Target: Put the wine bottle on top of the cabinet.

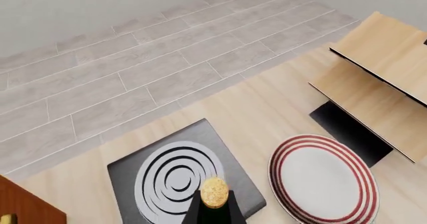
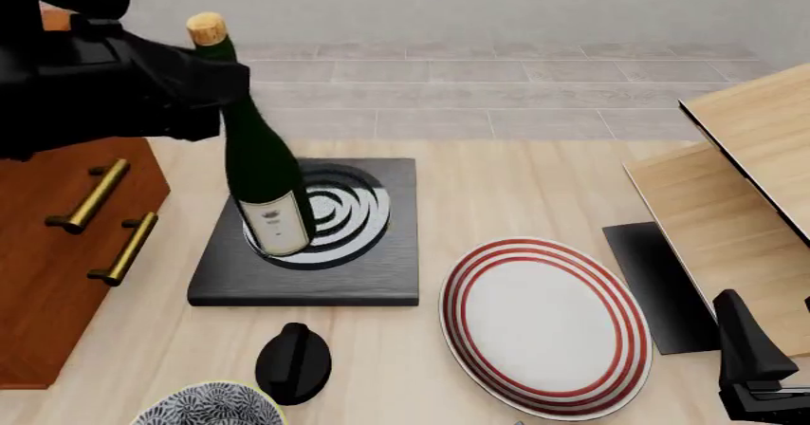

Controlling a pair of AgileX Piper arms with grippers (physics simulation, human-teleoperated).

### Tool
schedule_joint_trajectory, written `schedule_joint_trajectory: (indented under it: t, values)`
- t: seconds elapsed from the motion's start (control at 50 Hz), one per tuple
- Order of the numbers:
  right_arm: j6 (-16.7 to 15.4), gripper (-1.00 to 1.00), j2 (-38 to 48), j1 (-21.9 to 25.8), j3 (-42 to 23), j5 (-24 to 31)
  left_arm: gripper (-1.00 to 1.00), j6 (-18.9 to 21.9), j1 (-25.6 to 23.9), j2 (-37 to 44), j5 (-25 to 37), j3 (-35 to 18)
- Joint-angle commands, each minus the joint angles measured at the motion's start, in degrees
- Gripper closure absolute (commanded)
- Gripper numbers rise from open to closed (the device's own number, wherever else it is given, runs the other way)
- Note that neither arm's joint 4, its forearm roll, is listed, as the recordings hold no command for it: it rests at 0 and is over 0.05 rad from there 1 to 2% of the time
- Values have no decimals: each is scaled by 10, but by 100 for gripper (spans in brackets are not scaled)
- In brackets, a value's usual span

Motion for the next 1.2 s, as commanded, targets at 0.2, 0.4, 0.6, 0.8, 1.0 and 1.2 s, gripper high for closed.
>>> schedule_joint_trajectory:
  t: [0.2,0.4,0.6,0.8,1.0,1.2]
  values:
    - [0,-100,0,0,0,0,100,5,24,-49,61,-14]
    - [0,-100,0,0,0,0,100,1,39,-83,94,-20]
    - [0,-100,0,0,0,0,100,9,70,-97,150,-68]
    - [0,-100,0,0,0,0,100,24,107,-80,202,-150]
    - [0,-100,0,0,0,0,100,13,137,-78,225,-187]
    - [0,-100,0,0,0,0,100,14,172,-47,278,-286]
